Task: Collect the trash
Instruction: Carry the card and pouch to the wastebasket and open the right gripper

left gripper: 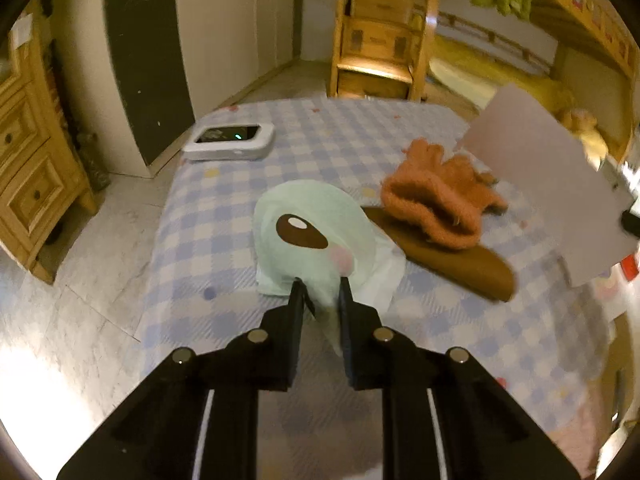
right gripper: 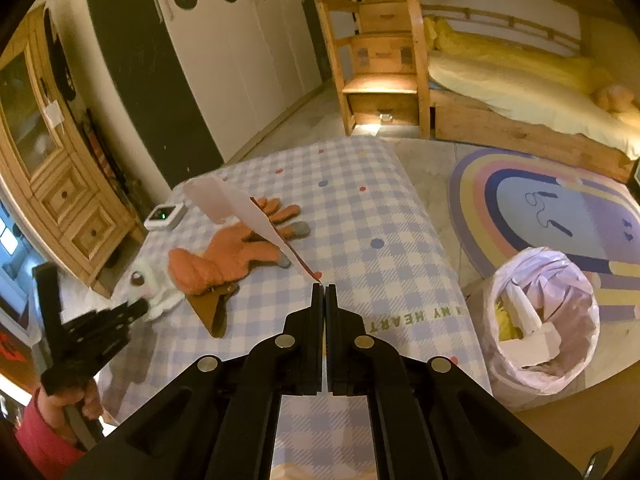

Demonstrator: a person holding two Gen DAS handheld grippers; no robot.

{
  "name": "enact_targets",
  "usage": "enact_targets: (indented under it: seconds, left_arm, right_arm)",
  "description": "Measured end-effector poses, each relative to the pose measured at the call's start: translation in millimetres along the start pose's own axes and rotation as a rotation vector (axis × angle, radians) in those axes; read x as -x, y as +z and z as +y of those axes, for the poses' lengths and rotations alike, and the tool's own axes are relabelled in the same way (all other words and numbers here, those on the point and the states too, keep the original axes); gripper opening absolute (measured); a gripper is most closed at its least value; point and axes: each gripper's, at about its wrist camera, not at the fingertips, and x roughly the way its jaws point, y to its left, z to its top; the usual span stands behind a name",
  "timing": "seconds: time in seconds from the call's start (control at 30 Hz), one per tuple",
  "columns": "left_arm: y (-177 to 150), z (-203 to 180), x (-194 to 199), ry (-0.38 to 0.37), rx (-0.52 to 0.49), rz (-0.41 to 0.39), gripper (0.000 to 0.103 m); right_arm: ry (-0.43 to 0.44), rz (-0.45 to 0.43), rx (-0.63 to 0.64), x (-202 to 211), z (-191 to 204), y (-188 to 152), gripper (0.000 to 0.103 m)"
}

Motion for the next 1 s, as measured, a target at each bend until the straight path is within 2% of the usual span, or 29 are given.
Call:
enact_targets:
  seconds: [0.1,0.27,0.4,0.57,0.7,0.83,1.0]
  left_arm:
    - [-1,-3,35,-0.021,0.018,-0.062,0.015]
    - [8,-27,81,-0.074,0.006,-0.141,0.015]
    - [20,-73,110,-0.154,-0.066,-0.212,0.015]
    - [36,-150,103,-0.233,-0.183,-0.235,0.015]
    - [40,-225,75,-0.315,-0.271,-0.219,0.015]
    - [34,-278,44,-0.360,-0.337,-0.182,0.015]
    - [28,-322,17,-0.398,-0.380,-0.133,0.015]
  right_arm:
    - [0.003,-0.044,-0.028,12,-8,4,0.000]
    - [0.025,-0.093,-0.101,32,-30,8,0.000]
    - [0.002,-0.124,-0.133,46,-52,6,0.000]
    - [-0.056,-0.133,-0.219,61,-99,-3,0.000]
    - [-0.148,-0.136,-0.312,68,-148,-19,0.000]
    - [-0.261,-0.094,-0.382,64,-195,-37,0.001]
    - [-0.352,-0.050,-0.446,51,-240,-49,0.001]
